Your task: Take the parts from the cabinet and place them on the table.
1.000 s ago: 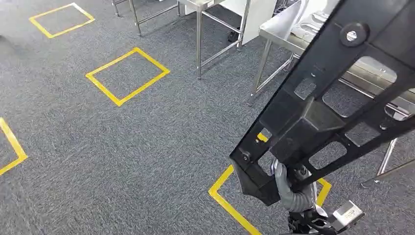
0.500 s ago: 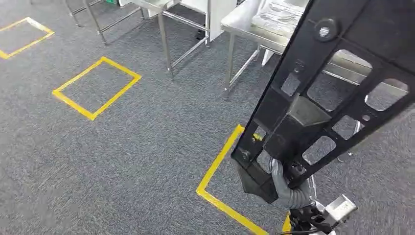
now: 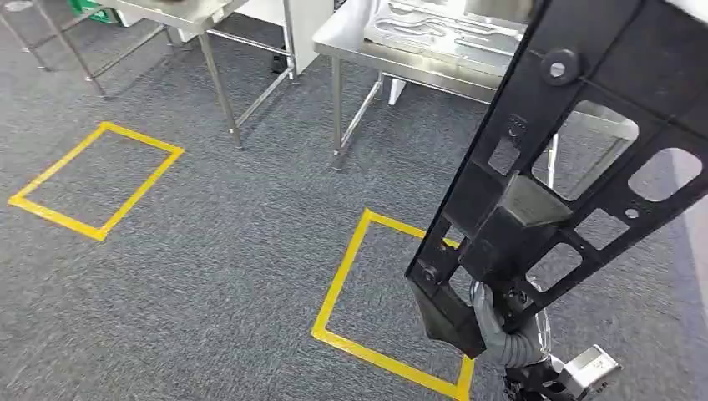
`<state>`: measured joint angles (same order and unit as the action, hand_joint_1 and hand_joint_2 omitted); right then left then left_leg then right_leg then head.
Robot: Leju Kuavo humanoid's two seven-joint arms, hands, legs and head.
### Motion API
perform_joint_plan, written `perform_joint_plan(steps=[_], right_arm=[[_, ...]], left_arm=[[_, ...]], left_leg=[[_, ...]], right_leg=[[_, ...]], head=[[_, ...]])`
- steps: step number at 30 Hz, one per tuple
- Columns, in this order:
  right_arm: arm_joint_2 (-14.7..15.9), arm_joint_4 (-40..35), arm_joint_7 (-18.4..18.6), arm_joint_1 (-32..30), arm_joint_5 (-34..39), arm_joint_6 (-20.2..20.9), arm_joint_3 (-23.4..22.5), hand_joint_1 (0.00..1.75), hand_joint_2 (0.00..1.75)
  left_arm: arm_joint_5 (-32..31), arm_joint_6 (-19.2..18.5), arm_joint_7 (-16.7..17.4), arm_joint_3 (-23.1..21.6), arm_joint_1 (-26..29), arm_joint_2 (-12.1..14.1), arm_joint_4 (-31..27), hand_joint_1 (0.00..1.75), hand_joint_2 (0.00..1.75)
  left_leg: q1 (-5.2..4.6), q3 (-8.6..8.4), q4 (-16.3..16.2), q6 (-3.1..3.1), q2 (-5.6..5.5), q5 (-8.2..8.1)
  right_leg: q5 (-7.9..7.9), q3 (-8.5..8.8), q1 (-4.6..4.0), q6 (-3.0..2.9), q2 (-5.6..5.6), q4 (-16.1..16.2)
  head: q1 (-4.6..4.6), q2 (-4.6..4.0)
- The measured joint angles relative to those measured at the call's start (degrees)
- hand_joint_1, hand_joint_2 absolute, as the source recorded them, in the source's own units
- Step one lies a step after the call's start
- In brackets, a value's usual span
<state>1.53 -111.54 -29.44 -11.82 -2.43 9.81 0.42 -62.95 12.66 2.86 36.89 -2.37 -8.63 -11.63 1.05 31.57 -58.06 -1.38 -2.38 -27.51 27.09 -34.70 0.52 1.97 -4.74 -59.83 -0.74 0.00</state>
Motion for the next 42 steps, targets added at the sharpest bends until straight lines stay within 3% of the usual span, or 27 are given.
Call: perform_joint_plan(steps=[1, 3, 5, 6, 8, 9, 10, 14, 15, 17, 19, 20, 22, 24, 25, 27, 29, 30, 31, 32, 34, 35, 36, 37, 39, 40, 42], right_arm=[[0.02, 0.09, -0.74, 0.18, 0.31, -0.17, 0.0, 1.75, 1.75], [0.02, 0.75, -1.7, 0.72, 1.01, -0.17, 0.0, 1.75, 1.75], [-0.07, 2.28, -2.58, 0.84, 1.66, 0.11, 0.04, 1.75, 1.75], [-0.07, 2.88, -2.62, 0.82, 1.75, 0.22, 0.04, 1.75, 1.75], [-0.07, 3.37, -2.69, 0.89, 1.77, 0.35, 0.04, 1.75, 1.75], [-0.07, 3.47, -2.73, 0.97, 1.79, 0.37, 0.02, 1.75, 1.75], [-0.07, 3.65, -2.75, 1.19, 1.81, 0.37, 0.02, 1.75, 1.75], [-0.09, 3.87, -3.2, 1.26, 2.01, 0.31, -0.02, 1.75, 1.75], [-0.22, 3.85, -3.54, 1.13, 2.25, 0.28, -0.07, 1.75, 1.75], [-0.66, 3.76, -4.22, 1.09, 2.56, 0.2, -0.18, 1.75, 1.75], [-1.66, 3.36, -4.37, 0.72, 2.67, 0.44, -0.2, 1.75, 1.75], [-2.25, 3.1, -4.02, 0.56, 2.69, 0.72, -0.2, 1.75, 1.75], [-3.25, 2.43, -2.89, 0.26, 2.67, 1.64, -0.35, 1.75, 1.75], [-4.18, 1.37, -2.51, -0.86, 2.43, 2.76, -1.14, 1.75, 1.75], [-4.55, 1.11, -2.73, -1.25, 2.43, 2.97, -1.64, 1.75, 1.75], [-5.2, 0.68, -3.37, -1.95, 2.4, 3.28, -2.76, 1.75, 1.75], [-5.75, -0.13, -3.65, -3.29, 2.14, 3.54, -3.87, 1.75, 1.75], [-5.92, -0.63, -3.82, -3.77, 1.79, 3.54, -4.41, 1.75, 1.75], [-6.01, -0.9, -4.2, -4.08, 1.2, 3.43, -4.77, 1.75, 1.75], [-6.08, -1.14, -4.5, -3.98, 0.61, 3.26, -4.94, 1.75, 1.75], [-6.08, -1.14, -4.5, -3.9, 0.07, 3.21, -4.98, 1.75, 1.75], [-6.08, -1.05, -4.43, -3.91, 0.04, 3.21, -4.98, 1.75, 1.75], [-6.08, -0.87, -4.41, -3.86, 0.09, 3.15, -5.01, 1.75, 1.75], [-6.05, -0.79, -4.39, -3.74, 0.11, 3.02, -5.05, 1.75, 1.75], [-6.05, -0.77, -4.11, -3.31, -0.02, 2.56, -5.16, 1.75, 1.75], [-6.03, -0.77, -4.02, -3.03, -0.24, 2.49, -5.25, 1.75, 1.75], [-5.95, -0.92, -3.56, -2.56, -1.24, 2.1, -5.31, 1.75, 1.75]], left_arm=[[-0.15, 0.68, -2.12, 0.02, 0.02, 0.04, -0.02, 0.0, 1.75], [-0.15, 1.31, -3.8, 0.07, 0.18, 0.06, -0.02, 0.0, 1.75], [-0.15, 1.62, -4.48, 0.15, 0.18, 0.26, -0.02, 0.0, 1.75], [-0.15, 1.66, -4.61, 0.17, 0.13, 0.35, -0.02, 0.0, 1.75], [-0.15, 1.7, -4.69, 0.17, -0.01, 0.35, -0.02, 0.0, 1.75], [-0.15, 1.72, -4.72, 0.2, -0.08, 0.37, -0.02, 0.0, 1.75], [-0.15, 1.75, -4.76, 0.22, -0.17, 0.37, -0.02, 0.0, 1.75], [-1.12, 2.1, -5.37, 0.24, -0.33, 0.61, -0.04, 0.0, 1.75], [-2.24, 2.4, -5.89, 0.13, -0.47, 0.77, -0.07, 0.0, 1.75], [-3.98, 2.97, -6.88, -0.44, -0.99, 1.03, -0.07, 0.0, 1.75], [-4.35, 3.61, -7.4, -0.7, -1.33, 2.01, -0.09, 0.0, 1.75], [-4.37, 3.85, -7.56, -0.7, -1.52, 2.32, -0.09, 0.0, 1.75], [-4.12, 4.43, -7.97, -0.7, -1.61, 3.42, -0.09, 0.0, 1.75], [-1.59, 5.24, -8.26, 0.26, -1.67, 4.04, -0.11, 0.0, 1.75], [-1.66, 5.09, -7.27, 0.7, -1.37, 4.46, -0.09, 0.0, 1.75], [-3.98, 3.51, -3.94, 0.7, -1.19, 4.61, -0.09, 0.0, 1.75], [-4.72, 1.87, -0.43, 0.66, -1.19, 4.81, -0.09, 0.0, 1.75], [-4.68, 1.14, 0.48, 0.7, -1.14, 4.7, -0.09, 0.0, 1.75], [-4.59, 0.45, 0.92, 0.7, -0.97, 4.61, -0.09, 0.0, 1.75], [-4.5, -0.29, 0.86, 0.7, -0.79, 4.41, -0.09, 0.0, 1.75], [-3.87, -0.66, -0.18, 0.83, -0.31, 3.89, -0.09, 0.0, 1.75], [-3.39, -0.39, -1.11, 1.05, -0.12, 3.67, -0.09, 0.0, 1.75], [-2.84, 0.31, -2.38, 1.38, 0.01, 3.36, -0.09, 0.0, 1.75], [-2.56, 0.76, -3.43, 1.71, 0.0, 3.1, -0.09, 0.0, 1.75], [-1.97, 1.13, -4.93, 2.25, -0.24, 2.47, -0.09, 0.0, 1.75], [-1.9, 1.18, -5.31, 2.4, -0.25, 2.21, -0.09, 0.0, 1.75], [-2.34, 1.35, -6.76, 2.62, -0.57, 1.97, -0.09, 0.0, 1.75]], left_leg=[[-0.09, -0.03, 0.13, -0.42, 0.78, 0.05], [-0.36, 0.11, 0.12, -0.58, 2.42, -0.02], [-0.48, 0.17, 0.1, -0.58, 4.0, -0.11], [-0.51, 0.14, 0.1, -0.53, 4.68, -0.16], [-0.59, -0.12, 0.13, -0.31, 5.83, -0.3], [-0.69, -0.38, 0.13, -0.16, 6.2, -0.39], [-1.13, -0.6, 0.14, 0.22, 6.63, -0.62], [-1.1, -1.51, 0.83, 1.52, 8.69, -0.88], [-1.13, -1.62, 0.79, 1.93, 8.42, -1.32], [-0.83, 0.67, -4.9, 2.14, 4.31, -4.96], [-0.82, 5.41, -14.45, 2.36, 3.02, -8.78], [-0.82, 7.28, -17.67, 2.37, 2.92, -9.21], [-0.82, 6.57, -14.57, 2.12, 2.84, -5.43], [-0.82, 2.18, -3.76, 1.59, 1.2, 0.66], [-0.85, 0.86, -0.82, 1.07, -1.52, 0.53], [-0.82, 0.69, 0.01, 0.89, -0.86, 0.53], [-1.03, 0.59, 0.2, 0.18, -0.14, 0.62], [-0.5, 0.32, 0.83, -0.29, 0.33, 0.97], [-0.56, 0.11, 1.05, -0.5, 0.75, 1.0], [-0.58, 0.12, 1.1, -0.86, 1.08, 0.63], [-0.61, 0.04, 1.07, -0.82, 1.72, -0.23], [-0.6, -0.16, 1.04, -0.78, 2.12, -0.47], [-0.59, -0.55, 1.04, -0.66, 2.44, -0.76], [-0.59, -1.18, 1.04, -0.57, 2.72, -1.1], [-0.59, -2.76, 1.05, -0.29, 3.09, -1.91], [-0.53, -3.13, 1.17, -0.13, 3.29, -2.26], [-0.68, -3.25, 1.27, 0.64, 3.47, -2.8]], right_leg=[[2.01, -1.69, -0.09, 0.31, 2.51, -3.27], [5.93, -6.09, 0.21, 0.71, 4.08, -11.95], [6.68, -8.22, 0.38, 0.74, 4.6, -16.17], [5.2, -7.3, 0.37, 0.67, 4.75, -14.35], [0.45, -1.81, 0.2, 0.16, 5.67, -4.57], [-1.08, 1.22, -0.18, -0.39, 8.29, 0.45], [-0.27, 1.7, -0.67, -0.96, 10.09, 1.74], [-0.67, 1.49, -0.79, -1.93, 7.37, 2.35], [-1.16, 2.27, 0.14, -2.34, 6.67, 3.09], [-1.34, 2.38, 0.04, -2.74, 5.63, 3.32], [-1.23, 2.36, -0.13, -2.95, 4.11, 3.2], [-1.15, 2.37, -0.23, -3.07, 3.22, 3.04], [-0.94, 2.57, -0.35, -3.13, 1.32, 2.78], [-0.55, 2.95, -0.42, -2.88, -0.27, 2.48], [-0.35, 2.78, -0.51, -2.69, -0.78, 2.33], [-0.41, 2.2, -0.2, -2.08, -1.93, 2.04], [-0.45, 2.15, -0.05, -1.27, -2.79, 2.3], [-0.15, 2.19, -0.18, -1.02, -2.23, 2.02], [0.96, 1.64, -0.42, -0.61, 1.37, 0.51], [3.06, -0.24, -0.33, -0.19, 3.3, -3.02], [6.58, -5.33, 0.07, 0.45, 4.42, -12.42], [6.72, -7.16, 0.26, 0.65, 4.47, -15.43], [5.65, -7.59, 0.43, 0.8, 4.51, -15.61], [3.33, -6.47, 0.54, 0.83, 4.6, -12.98], [-2.62, -1.06, 0.48, 0.37, 4.94, -2.1], [-2.61, 0.9, 0.18, -0.08, 5.63, 1.37], [-1.08, 1.15, -0.47, -0.93, 5.72, 2.11]], head=[[0.02, 0.0], [0.04, 0.0], [0.04, 0.0], [0.04, 0.0], [0.04, 0.0], [0.04, 0.0], [0.04, 0.0], [0.04, 0.0], [0.02, 0.0], [-0.07, 0.0], [-0.07, 0.0], [-0.07, 0.0], [-0.07, 0.0], [-0.07, 0.0], [-0.04, 0.0], [-0.07, 0.0], [-0.07, 0.0], [-0.07, 0.0], [-0.04, 0.0], [-0.04, 0.0], [-0.04, 0.0], [-0.04, 0.0], [-0.04, 0.0], [-0.04, 0.0], [-0.04, 0.0], [-0.04, 0.0], [-0.04, 0.0]])
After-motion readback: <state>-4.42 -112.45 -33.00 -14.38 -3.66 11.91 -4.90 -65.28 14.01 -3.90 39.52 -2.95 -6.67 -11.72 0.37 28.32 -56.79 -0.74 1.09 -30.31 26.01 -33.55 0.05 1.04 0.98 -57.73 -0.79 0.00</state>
